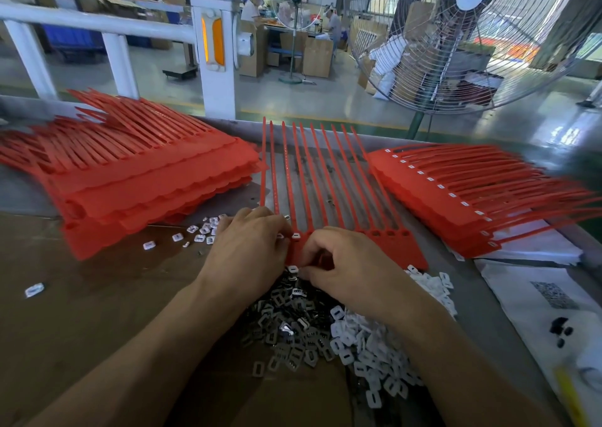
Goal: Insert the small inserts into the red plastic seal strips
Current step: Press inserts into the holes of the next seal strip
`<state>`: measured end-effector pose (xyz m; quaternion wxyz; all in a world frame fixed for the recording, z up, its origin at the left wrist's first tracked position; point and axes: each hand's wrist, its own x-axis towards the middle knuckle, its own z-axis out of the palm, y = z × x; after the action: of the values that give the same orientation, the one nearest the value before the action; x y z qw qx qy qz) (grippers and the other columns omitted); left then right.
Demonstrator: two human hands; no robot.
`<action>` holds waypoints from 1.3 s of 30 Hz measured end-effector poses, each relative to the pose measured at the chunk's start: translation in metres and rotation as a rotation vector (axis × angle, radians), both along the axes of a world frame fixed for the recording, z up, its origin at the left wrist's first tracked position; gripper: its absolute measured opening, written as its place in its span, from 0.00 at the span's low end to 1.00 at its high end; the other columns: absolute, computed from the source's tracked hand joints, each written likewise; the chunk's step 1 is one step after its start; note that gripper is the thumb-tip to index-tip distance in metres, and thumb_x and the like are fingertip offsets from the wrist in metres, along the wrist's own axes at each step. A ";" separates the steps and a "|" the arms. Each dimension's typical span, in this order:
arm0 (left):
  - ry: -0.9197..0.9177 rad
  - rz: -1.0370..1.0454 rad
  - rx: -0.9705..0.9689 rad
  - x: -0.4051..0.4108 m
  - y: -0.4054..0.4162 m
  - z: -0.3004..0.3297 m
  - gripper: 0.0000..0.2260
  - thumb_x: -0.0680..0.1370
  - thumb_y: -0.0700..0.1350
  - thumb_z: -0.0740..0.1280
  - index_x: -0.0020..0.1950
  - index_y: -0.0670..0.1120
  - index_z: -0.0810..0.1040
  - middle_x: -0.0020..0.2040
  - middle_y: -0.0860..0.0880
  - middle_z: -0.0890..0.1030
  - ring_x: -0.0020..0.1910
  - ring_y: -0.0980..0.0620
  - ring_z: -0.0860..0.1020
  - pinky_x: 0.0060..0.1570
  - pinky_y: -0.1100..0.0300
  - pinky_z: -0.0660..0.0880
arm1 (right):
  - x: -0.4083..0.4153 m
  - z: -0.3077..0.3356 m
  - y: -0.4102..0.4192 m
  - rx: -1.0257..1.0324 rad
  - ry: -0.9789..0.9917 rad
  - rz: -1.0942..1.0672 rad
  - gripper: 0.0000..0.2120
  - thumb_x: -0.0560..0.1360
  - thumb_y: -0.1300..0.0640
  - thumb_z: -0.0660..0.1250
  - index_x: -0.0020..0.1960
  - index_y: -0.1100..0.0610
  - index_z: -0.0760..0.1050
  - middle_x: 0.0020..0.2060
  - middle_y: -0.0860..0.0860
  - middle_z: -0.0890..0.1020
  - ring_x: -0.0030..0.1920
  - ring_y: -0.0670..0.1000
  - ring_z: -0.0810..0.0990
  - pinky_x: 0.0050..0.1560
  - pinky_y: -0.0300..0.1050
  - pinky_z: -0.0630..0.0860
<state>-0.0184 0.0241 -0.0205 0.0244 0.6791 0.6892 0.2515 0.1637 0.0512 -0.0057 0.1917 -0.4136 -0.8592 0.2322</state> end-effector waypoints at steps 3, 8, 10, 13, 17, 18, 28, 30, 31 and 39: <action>0.006 0.003 0.001 0.000 0.000 0.000 0.10 0.79 0.51 0.64 0.58 0.57 0.81 0.59 0.56 0.79 0.63 0.50 0.73 0.63 0.48 0.65 | 0.004 -0.001 0.000 -0.061 0.133 -0.034 0.07 0.77 0.56 0.75 0.43 0.46 0.79 0.40 0.41 0.83 0.41 0.40 0.82 0.41 0.32 0.76; 0.003 0.000 0.003 0.000 -0.001 0.000 0.10 0.80 0.51 0.64 0.59 0.58 0.81 0.58 0.57 0.78 0.63 0.51 0.72 0.63 0.49 0.64 | 0.007 0.000 0.004 -0.072 0.300 -0.127 0.07 0.79 0.57 0.72 0.49 0.44 0.81 0.44 0.39 0.84 0.43 0.41 0.83 0.42 0.29 0.75; 0.003 0.001 0.004 0.001 -0.001 0.000 0.10 0.80 0.51 0.64 0.58 0.57 0.81 0.58 0.57 0.78 0.63 0.51 0.72 0.63 0.49 0.64 | 0.009 -0.001 0.007 -0.069 0.324 -0.158 0.07 0.80 0.56 0.72 0.50 0.43 0.83 0.45 0.37 0.84 0.46 0.38 0.83 0.44 0.26 0.73; -0.002 0.005 0.002 0.001 -0.001 0.000 0.10 0.80 0.51 0.64 0.58 0.57 0.81 0.59 0.57 0.78 0.63 0.51 0.72 0.63 0.49 0.63 | 0.009 -0.002 0.011 -0.083 0.299 -0.217 0.05 0.78 0.53 0.74 0.51 0.42 0.84 0.45 0.36 0.83 0.49 0.33 0.80 0.43 0.24 0.71; -0.003 0.005 -0.001 0.001 0.000 0.000 0.09 0.80 0.51 0.64 0.58 0.57 0.81 0.59 0.57 0.78 0.63 0.51 0.72 0.64 0.49 0.63 | 0.006 -0.003 0.016 -0.014 0.285 -0.268 0.04 0.79 0.53 0.73 0.49 0.44 0.84 0.40 0.36 0.83 0.45 0.31 0.79 0.42 0.22 0.70; -0.004 0.004 -0.001 0.001 0.000 0.000 0.09 0.80 0.51 0.63 0.58 0.57 0.81 0.59 0.57 0.78 0.63 0.51 0.72 0.64 0.49 0.63 | 0.004 -0.003 0.017 0.008 0.284 -0.277 0.04 0.79 0.53 0.72 0.47 0.46 0.84 0.37 0.37 0.83 0.42 0.33 0.80 0.40 0.23 0.70; -0.005 0.006 -0.002 0.002 -0.001 0.001 0.10 0.80 0.52 0.64 0.59 0.57 0.81 0.59 0.57 0.78 0.63 0.51 0.72 0.65 0.49 0.63 | -0.006 -0.005 0.029 -0.075 0.298 -0.340 0.04 0.80 0.52 0.72 0.46 0.47 0.82 0.41 0.41 0.83 0.45 0.32 0.78 0.35 0.25 0.69; -0.004 0.007 -0.003 0.003 -0.001 0.001 0.10 0.80 0.52 0.64 0.59 0.57 0.81 0.59 0.56 0.78 0.63 0.51 0.72 0.65 0.49 0.64 | -0.007 -0.006 0.031 -0.088 0.287 -0.343 0.04 0.80 0.53 0.72 0.47 0.48 0.83 0.42 0.40 0.83 0.43 0.35 0.79 0.37 0.27 0.68; -0.003 0.007 -0.003 0.003 -0.001 0.001 0.10 0.80 0.52 0.64 0.59 0.57 0.81 0.59 0.56 0.78 0.63 0.50 0.72 0.65 0.49 0.64 | -0.008 -0.006 0.032 -0.087 0.281 -0.341 0.04 0.80 0.54 0.71 0.47 0.48 0.83 0.42 0.40 0.84 0.43 0.36 0.80 0.39 0.28 0.68; 0.011 0.009 -0.006 0.004 -0.002 0.002 0.10 0.80 0.52 0.64 0.60 0.57 0.80 0.59 0.55 0.78 0.63 0.49 0.72 0.65 0.49 0.65 | -0.013 -0.007 0.033 -0.021 0.147 -0.312 0.05 0.81 0.55 0.70 0.51 0.50 0.86 0.46 0.43 0.85 0.48 0.42 0.81 0.47 0.37 0.75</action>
<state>-0.0144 0.0225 -0.0186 0.0216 0.6773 0.6930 0.2460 0.1507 0.0847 -0.0124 0.2835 -0.5260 -0.7656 0.2384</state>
